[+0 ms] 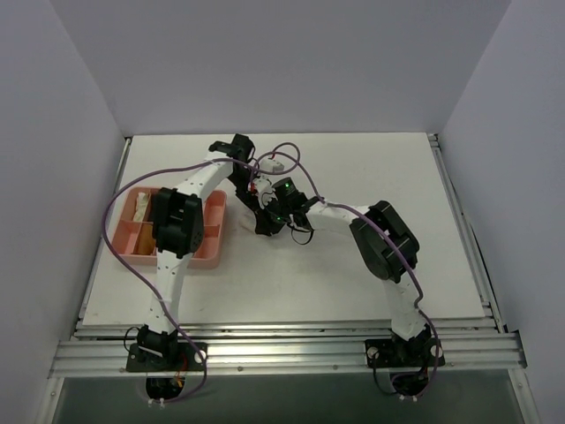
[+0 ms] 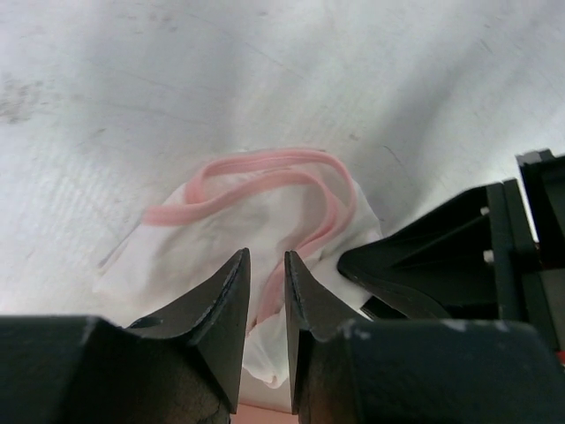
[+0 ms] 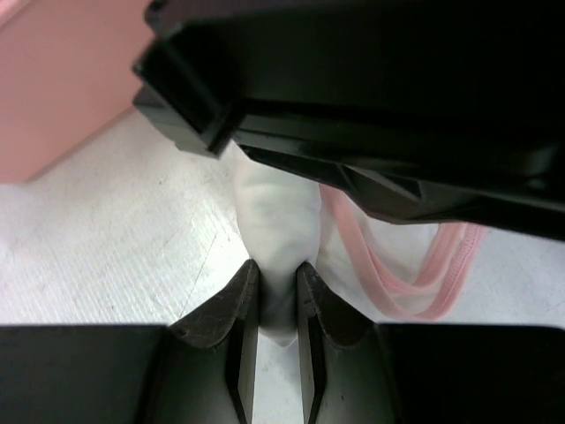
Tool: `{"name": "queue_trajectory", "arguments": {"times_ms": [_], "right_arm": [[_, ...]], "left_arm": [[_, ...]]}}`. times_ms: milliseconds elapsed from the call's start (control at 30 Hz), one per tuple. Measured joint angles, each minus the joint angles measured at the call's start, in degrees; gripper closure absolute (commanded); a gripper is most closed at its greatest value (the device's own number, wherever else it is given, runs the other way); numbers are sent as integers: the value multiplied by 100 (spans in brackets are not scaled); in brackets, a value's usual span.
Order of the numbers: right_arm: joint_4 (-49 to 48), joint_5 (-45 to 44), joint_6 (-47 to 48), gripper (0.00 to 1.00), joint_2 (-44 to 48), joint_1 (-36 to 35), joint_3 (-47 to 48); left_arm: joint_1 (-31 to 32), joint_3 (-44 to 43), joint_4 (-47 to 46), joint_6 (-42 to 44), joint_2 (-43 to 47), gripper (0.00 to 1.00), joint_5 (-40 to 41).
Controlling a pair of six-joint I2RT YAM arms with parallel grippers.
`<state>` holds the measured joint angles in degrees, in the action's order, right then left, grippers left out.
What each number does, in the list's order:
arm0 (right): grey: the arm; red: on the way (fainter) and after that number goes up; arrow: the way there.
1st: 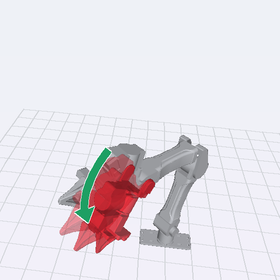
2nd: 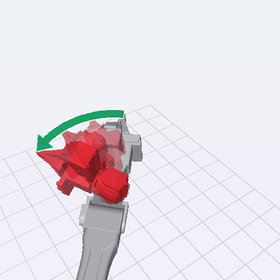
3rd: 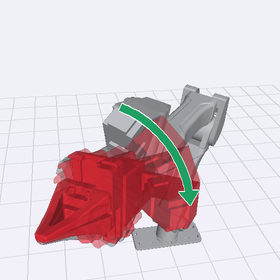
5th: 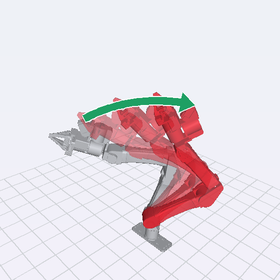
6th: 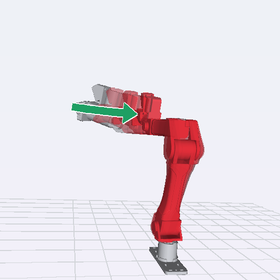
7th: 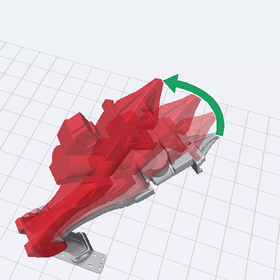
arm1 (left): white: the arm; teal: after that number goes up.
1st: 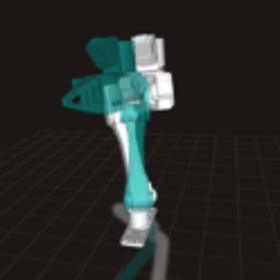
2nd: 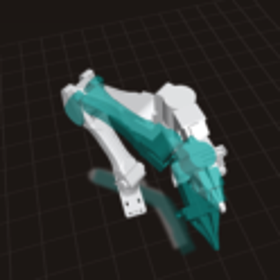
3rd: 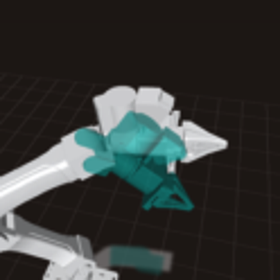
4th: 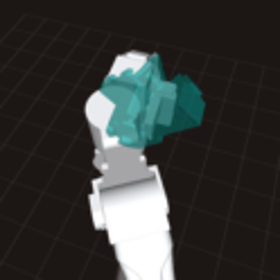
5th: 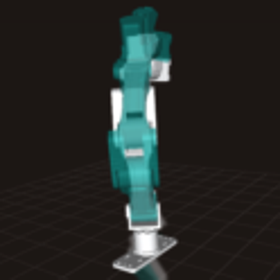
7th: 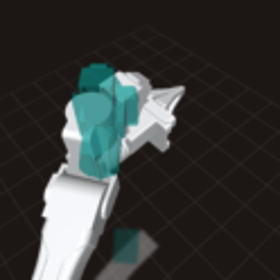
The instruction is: Roll the underwear
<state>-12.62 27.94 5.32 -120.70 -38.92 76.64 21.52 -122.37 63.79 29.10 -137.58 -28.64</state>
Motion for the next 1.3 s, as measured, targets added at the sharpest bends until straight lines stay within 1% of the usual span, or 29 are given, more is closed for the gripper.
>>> {"name": "queue_trajectory", "arguments": {"times_ms": [133,367,567,733,900,1000,1067,1133,1200,1300], "right_arm": [[4,-2,-120,100,-79,26,111],[31,-122,-293,100,-120,26,184],[24,-372,-330,100,-122,17,234],[31,-592,-369,100,-136,17,291],[42,-627,-380,100,-168,15,323],[17,-632,-413,100,-175,15,304],[26,-597,-723,100,-177,74,273],[17,-496,-946,100,-175,166,240],[-7,-387,-1115,100,-173,254,201],[-28,-264,-1268,100,-164,350,157]], "left_arm": [[0,120,-352,-367,96,70,315],[13,369,-833,-750,262,72,595],[37,820,-1567,-1279,544,68,905],[37,833,-1810,-1733,557,68,935],[24,831,-2006,-2159,595,67,1235],[2,562,-1722,-2302,573,68,1596],[-63,90,-1392,-2299,562,68,1746],[-168,-345,-1362,-2293,645,68,1967],[-258,-437,-1399,-2297,866,68,2192],[-365,-352,-1445,-2321,1102,68,2238]]}}
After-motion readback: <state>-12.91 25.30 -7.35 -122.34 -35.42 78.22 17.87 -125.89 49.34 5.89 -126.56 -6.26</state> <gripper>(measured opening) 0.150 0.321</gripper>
